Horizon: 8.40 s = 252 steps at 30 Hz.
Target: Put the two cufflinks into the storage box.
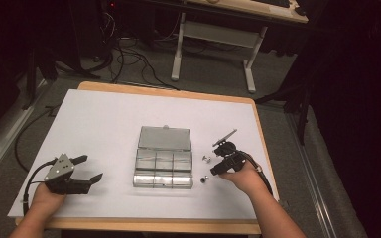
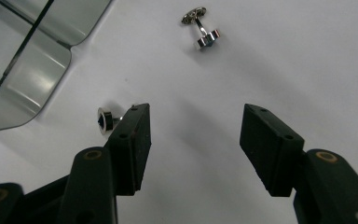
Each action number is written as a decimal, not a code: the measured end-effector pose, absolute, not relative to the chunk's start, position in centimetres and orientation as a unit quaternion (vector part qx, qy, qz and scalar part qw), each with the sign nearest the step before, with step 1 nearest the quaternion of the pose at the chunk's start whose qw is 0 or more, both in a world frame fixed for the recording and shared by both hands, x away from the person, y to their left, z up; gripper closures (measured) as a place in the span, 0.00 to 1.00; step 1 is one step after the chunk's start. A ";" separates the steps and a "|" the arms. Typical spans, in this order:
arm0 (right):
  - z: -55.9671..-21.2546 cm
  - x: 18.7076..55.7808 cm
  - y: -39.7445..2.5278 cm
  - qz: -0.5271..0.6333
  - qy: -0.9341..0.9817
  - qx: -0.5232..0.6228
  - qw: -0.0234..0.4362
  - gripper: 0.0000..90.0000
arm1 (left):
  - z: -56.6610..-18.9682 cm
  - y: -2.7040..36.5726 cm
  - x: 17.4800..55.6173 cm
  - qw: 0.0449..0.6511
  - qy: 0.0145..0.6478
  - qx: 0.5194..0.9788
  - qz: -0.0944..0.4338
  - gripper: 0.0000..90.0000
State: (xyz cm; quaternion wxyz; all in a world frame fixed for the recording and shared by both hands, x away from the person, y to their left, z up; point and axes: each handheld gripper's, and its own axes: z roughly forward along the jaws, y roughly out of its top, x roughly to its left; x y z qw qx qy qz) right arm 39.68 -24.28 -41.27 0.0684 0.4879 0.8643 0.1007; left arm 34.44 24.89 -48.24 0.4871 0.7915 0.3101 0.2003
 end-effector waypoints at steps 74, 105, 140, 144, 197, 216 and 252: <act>-39.2 43.5 -21.2 0.083 0.888 0.450 0.043 0.82 | -48.2 25.0 34.5 0.492 0.309 0.790 0.197 0.17; -37.4 43.1 -15.5 0.074 0.910 0.406 0.032 0.82 | -48.2 25.0 34.5 0.496 0.309 0.788 0.193 0.17; -41.5 44.7 -12.6 0.064 0.924 0.378 0.020 0.82 | -48.2 25.1 34.5 0.499 0.308 0.786 0.194 0.17; -41.9 44.7 -12.4 0.056 0.925 0.375 0.021 0.82 | -48.2 25.1 34.5 0.499 0.308 0.787 0.193 0.17; -38.1 42.5 -17.1 0.068 0.898 0.431 0.059 0.78 | -48.2 25.0 34.5 0.497 0.309 0.788 0.193 0.17; -42.4 41.0 -20.0 0.059 0.898 0.436 0.017 1.00 | -48.2 25.0 34.6 0.494 0.311 0.789 0.194 0.17; -43.5 39.1 -22.4 0.059 0.891 0.450 0.005 1.00 | -48.2 25.0 34.5 0.494 0.311 0.788 0.196 0.17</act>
